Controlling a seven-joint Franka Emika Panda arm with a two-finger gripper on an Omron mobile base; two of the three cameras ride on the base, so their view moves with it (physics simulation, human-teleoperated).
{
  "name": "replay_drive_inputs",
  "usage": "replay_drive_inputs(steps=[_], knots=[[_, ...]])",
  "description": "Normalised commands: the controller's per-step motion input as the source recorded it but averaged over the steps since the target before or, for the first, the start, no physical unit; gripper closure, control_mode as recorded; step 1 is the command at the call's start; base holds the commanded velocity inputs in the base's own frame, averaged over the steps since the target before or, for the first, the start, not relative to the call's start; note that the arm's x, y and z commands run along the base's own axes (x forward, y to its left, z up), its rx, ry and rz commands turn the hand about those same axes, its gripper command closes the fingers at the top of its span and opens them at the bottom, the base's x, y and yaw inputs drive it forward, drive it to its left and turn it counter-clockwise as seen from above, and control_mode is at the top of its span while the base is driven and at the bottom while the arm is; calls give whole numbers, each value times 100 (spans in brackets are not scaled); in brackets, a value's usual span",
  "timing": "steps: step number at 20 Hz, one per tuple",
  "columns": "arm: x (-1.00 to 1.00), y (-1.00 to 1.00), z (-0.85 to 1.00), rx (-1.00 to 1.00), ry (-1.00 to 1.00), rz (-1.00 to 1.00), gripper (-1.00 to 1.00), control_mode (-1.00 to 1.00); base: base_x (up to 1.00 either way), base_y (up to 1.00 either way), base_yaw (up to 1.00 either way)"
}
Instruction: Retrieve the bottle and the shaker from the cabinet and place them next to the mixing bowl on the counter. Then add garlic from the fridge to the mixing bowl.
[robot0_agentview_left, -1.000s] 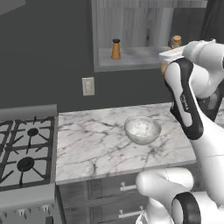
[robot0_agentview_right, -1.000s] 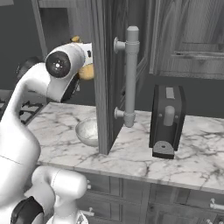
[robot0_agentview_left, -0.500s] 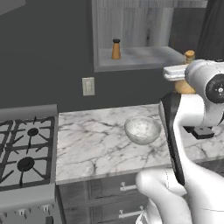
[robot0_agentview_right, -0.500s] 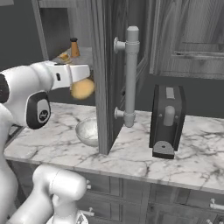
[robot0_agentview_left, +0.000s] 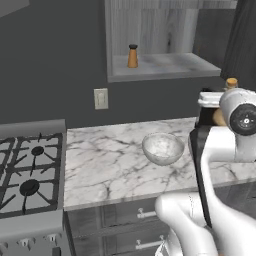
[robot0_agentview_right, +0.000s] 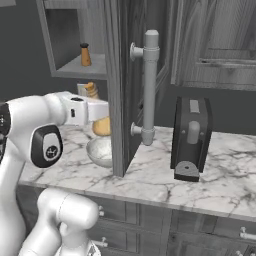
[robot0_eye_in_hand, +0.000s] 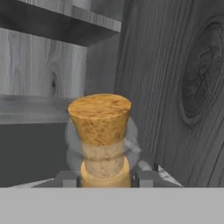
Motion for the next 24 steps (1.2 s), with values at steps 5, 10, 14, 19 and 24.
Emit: replay_drive_inputs(steps=[5, 10, 14, 19, 24], knots=[[-1, -53, -59, 18, 2, 2, 100, -100, 0, 0, 0], [8, 3, -62, 7, 0, 4, 100, -100, 0, 0, 0], [14, 17, -62, 3, 0, 8, 100, -100, 0, 0, 0], [11, 2, -53, 2, 0, 9, 100, -100, 0, 0, 0], [23, 0, -65, 2, 0, 9, 100, -100, 0, 0, 0]])
